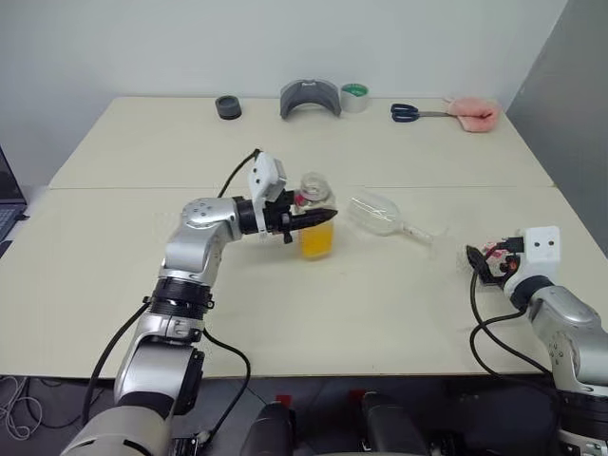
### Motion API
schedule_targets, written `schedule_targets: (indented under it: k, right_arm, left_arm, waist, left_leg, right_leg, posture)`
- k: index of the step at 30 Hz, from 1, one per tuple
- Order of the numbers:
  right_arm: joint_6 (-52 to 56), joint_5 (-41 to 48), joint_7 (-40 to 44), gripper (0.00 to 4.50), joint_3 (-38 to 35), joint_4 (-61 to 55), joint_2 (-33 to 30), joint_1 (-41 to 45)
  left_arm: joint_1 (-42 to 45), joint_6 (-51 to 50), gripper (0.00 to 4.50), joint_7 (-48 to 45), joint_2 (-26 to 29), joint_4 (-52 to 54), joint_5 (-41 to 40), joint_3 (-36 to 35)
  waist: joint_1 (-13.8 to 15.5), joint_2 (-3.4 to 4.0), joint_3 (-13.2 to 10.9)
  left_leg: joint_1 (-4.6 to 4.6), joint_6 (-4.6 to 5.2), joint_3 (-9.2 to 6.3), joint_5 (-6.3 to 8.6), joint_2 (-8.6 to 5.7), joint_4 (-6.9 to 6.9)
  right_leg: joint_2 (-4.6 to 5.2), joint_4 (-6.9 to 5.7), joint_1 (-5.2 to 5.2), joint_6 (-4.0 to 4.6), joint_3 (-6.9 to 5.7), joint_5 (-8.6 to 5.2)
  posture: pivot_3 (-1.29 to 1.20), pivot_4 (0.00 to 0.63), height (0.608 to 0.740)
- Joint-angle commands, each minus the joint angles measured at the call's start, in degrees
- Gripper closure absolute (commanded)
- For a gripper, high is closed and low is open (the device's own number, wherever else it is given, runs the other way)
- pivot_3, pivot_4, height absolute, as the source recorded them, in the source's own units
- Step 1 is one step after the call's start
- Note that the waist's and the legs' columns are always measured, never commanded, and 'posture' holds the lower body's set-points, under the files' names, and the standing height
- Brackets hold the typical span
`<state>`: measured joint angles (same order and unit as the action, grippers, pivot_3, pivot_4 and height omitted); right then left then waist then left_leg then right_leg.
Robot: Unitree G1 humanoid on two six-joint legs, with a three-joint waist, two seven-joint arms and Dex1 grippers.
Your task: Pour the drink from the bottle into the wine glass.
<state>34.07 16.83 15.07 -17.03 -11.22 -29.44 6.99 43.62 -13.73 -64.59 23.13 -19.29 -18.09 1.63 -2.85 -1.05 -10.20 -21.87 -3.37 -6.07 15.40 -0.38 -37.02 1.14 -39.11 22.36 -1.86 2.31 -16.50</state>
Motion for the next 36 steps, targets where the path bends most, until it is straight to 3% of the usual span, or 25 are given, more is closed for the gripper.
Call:
schedule_targets:
  k: [1,5,12,17,23,34,36]
  right_arm:
    - [-0.7,-0.2,3.2,0.0,0.1,-5.1,-3.4,0.8]
    - [-0.2,1.0,7.8,0.0,2.3,-8.6,-6.1,1.7]
    - [6.2,15.7,18.3,0.0,8.8,-19.1,-5.4,11.2]
    - [7.2,12.8,20.3,0.0,21.6,-16.6,-2.1,21.5]
    - [4.5,7.1,19.1,0.0,30.1,-8.5,6.4,30.6]
    - [3.6,1.9,18.3,0.0,34.0,-3.3,14.6,35.1]
    - [3.7,1.5,18.5,0.0,34.1,-3.5,15.0,35.1]
  left_arm:
    - [0.6,-0.9,2.76,3.0,1.2,3.7,-2.6,-4.1]
    - [-0.2,-1.2,2.76,7.1,2.8,4.5,-2.2,-6.7]
    - [1.6,3.7,2.76,21.7,6.5,-4.6,3.6,-11.5]
    - [4.5,4.9,2.76,31.5,7.9,-14.1,5.4,-14.5]
    - [6.8,8.2,2.76,37.0,9.3,-22.7,6.7,-15.9]
    - [6.5,13.8,2.76,39.6,9.5,-31.4,8.5,-15.6]
    - [6.0,14.8,2.04,39.6,9.3,-31.5,8.6,-15.5]
  waist:
    - [0.1,0.01,0.0]
    - [0.0,0.0,0.0]
    - [-0.4,-0.01,0.0]
    - [-0.1,-0.08,-0.1]
    - [0.0,-0.11,-0.1]
    - [0.0,-0.15,0.0]
    - [-0.1,-0.15,0.0]
  left_leg:
    - [0.0,0.0,-0.01,0.0,0.0,-0.01]
    - [0.01,0.0,-0.01,0.0,0.02,0.01]
    - [0.07,0.0,-0.06,0.0,0.06,0.0]
    - [-0.01,0.0,-0.15,0.0,0.02,-0.03]
    - [-0.06,-0.03,-0.17,-0.02,-0.02,-0.04]
    - [-0.13,-0.16,-0.15,-0.09,-0.02,-0.04]
    - [-0.13,-0.11,-0.15,-0.06,-0.02,-0.04]
  right_leg:
    - [0.0,0.02,-0.01,0.0,-0.01,0.0]
    - [0.0,0.02,-0.01,-0.01,-0.01,0.0]
    - [-0.03,0.01,-0.03,-0.01,-0.04,0.0]
    - [0.01,0.04,-0.02,0.0,-0.16,0.0]
    - [0.08,0.04,0.04,0.0,-0.18,0.01]
    - [0.1,-0.14,0.26,0.01,-0.15,0.02]
    - [0.1,-0.18,0.27,0.02,-0.15,0.02]
  posture:
    - [0.0,0.15,0.74]
    - [0.0,0.15,0.74]
    - [0.0,0.15,0.74]
    - [0.0,0.15,0.74]
    - [0.0,0.15,0.74]
    - [0.0,0.15,0.74]
    - [0.0,0.15,0.74]
